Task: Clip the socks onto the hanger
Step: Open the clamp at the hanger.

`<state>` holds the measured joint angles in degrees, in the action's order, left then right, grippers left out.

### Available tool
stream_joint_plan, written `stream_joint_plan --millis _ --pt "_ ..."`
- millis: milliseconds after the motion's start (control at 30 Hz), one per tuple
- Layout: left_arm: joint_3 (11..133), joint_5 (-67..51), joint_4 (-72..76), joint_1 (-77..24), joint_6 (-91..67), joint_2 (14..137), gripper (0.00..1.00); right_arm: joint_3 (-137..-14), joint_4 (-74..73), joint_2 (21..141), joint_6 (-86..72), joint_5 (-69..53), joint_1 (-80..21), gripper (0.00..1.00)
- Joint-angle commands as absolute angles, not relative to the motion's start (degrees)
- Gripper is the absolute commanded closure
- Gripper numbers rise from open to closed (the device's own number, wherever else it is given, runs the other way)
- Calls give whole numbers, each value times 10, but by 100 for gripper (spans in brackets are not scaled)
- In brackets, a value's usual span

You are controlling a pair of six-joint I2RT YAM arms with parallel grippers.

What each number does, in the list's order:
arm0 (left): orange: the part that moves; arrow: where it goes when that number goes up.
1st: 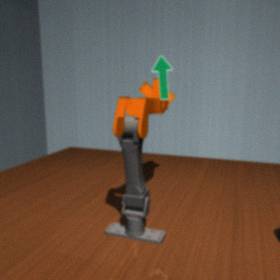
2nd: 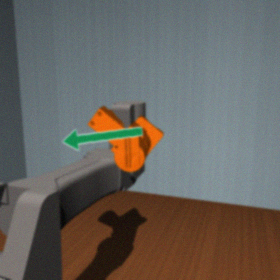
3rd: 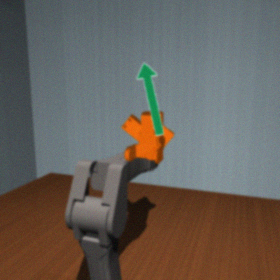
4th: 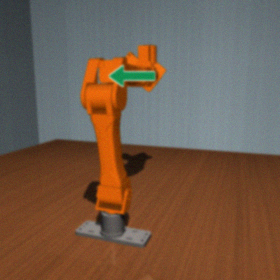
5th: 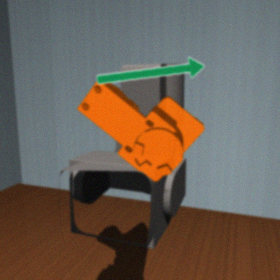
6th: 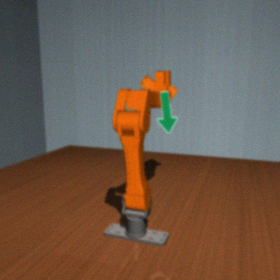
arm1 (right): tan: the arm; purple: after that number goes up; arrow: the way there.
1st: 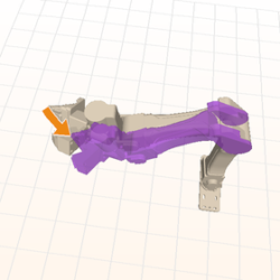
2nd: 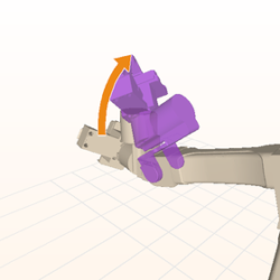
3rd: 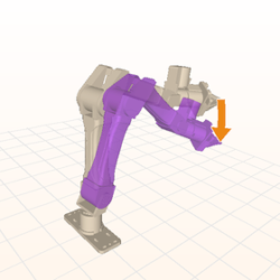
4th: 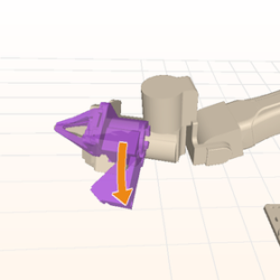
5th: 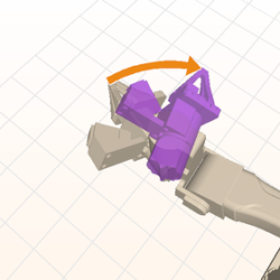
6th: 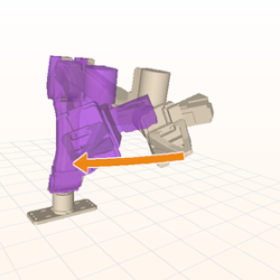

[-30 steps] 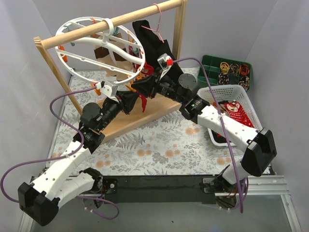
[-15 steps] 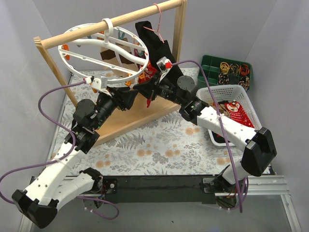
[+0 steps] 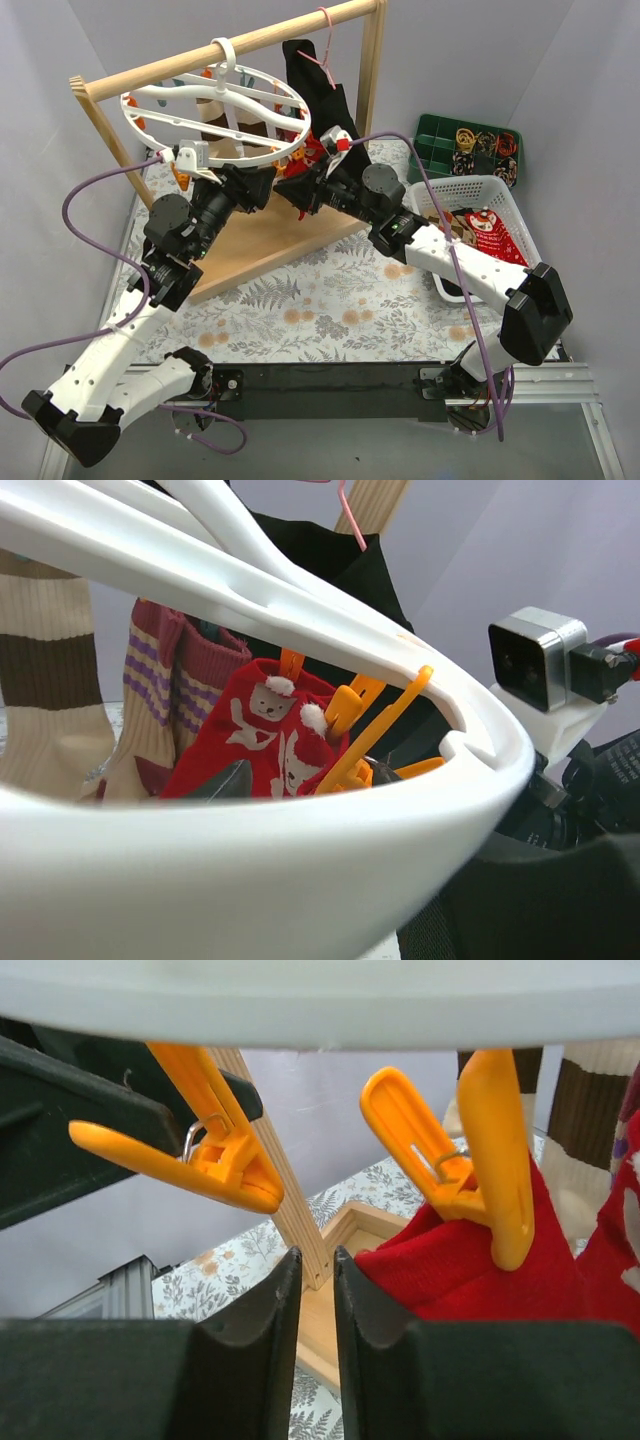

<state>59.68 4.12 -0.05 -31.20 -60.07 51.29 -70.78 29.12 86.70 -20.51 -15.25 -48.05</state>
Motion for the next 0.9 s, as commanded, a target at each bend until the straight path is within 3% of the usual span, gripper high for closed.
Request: stream_joint_plan --millis 0,367,867 --pt "629 43 14 -312 -603 522 50 -686 345 836 -176 -133 -490 72" --pt "651 22 15 -313 -622 543 50 -635 452 802 -74 -68 -519 54" --pt "657 10 16 -313 -645 552 50 -635 562 831 49 -3 -548 55"
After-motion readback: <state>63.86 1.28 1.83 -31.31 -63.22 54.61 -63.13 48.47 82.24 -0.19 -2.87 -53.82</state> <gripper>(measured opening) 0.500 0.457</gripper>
